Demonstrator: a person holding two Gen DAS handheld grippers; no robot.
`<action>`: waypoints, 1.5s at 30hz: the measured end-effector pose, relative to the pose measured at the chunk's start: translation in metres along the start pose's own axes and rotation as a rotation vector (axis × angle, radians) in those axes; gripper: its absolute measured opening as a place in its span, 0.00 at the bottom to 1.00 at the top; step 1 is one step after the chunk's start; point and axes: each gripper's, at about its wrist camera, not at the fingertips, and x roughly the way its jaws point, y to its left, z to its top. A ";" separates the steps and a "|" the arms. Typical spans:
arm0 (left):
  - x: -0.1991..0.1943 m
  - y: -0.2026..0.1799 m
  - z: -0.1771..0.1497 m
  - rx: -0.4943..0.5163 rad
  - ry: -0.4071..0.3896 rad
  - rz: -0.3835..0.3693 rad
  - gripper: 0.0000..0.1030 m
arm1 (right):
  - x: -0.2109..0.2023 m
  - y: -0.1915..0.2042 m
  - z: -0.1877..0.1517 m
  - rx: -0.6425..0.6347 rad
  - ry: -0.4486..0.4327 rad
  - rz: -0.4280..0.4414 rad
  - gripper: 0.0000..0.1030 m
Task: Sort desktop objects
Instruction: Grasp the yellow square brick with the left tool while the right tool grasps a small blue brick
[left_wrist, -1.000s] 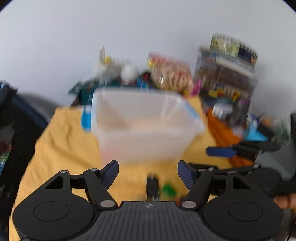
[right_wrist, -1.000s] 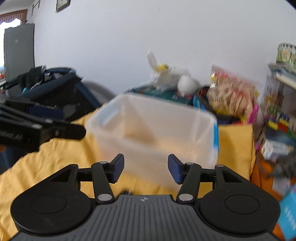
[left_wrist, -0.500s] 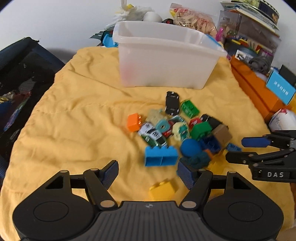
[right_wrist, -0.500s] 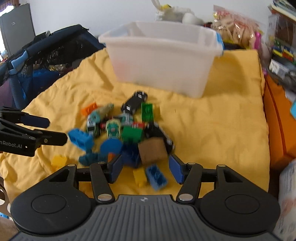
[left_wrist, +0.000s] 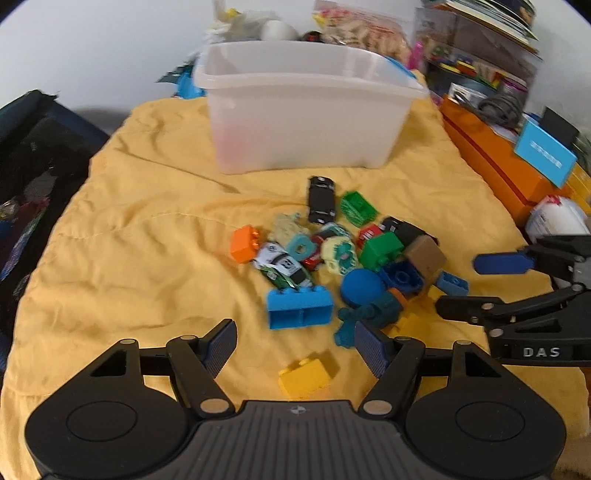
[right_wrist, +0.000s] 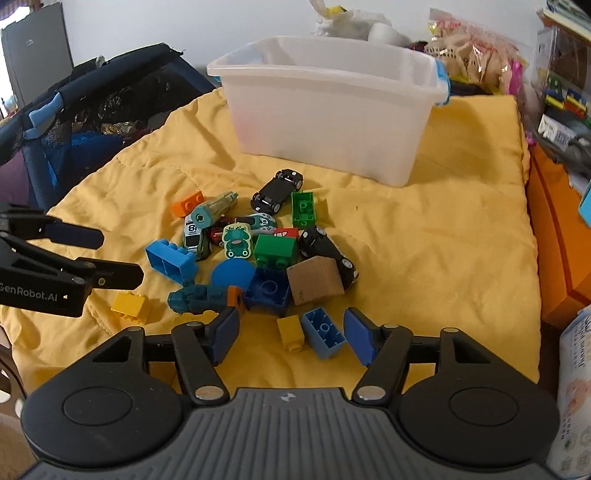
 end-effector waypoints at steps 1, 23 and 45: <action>0.001 -0.002 -0.001 0.011 0.008 -0.010 0.72 | 0.000 0.002 0.000 -0.015 -0.003 -0.001 0.64; 0.008 -0.046 -0.002 0.232 0.031 -0.232 0.64 | 0.006 0.006 -0.009 -0.158 0.057 -0.082 0.30; 0.005 -0.109 -0.021 0.328 0.065 -0.315 0.62 | -0.009 -0.036 -0.024 -0.003 0.110 -0.062 0.28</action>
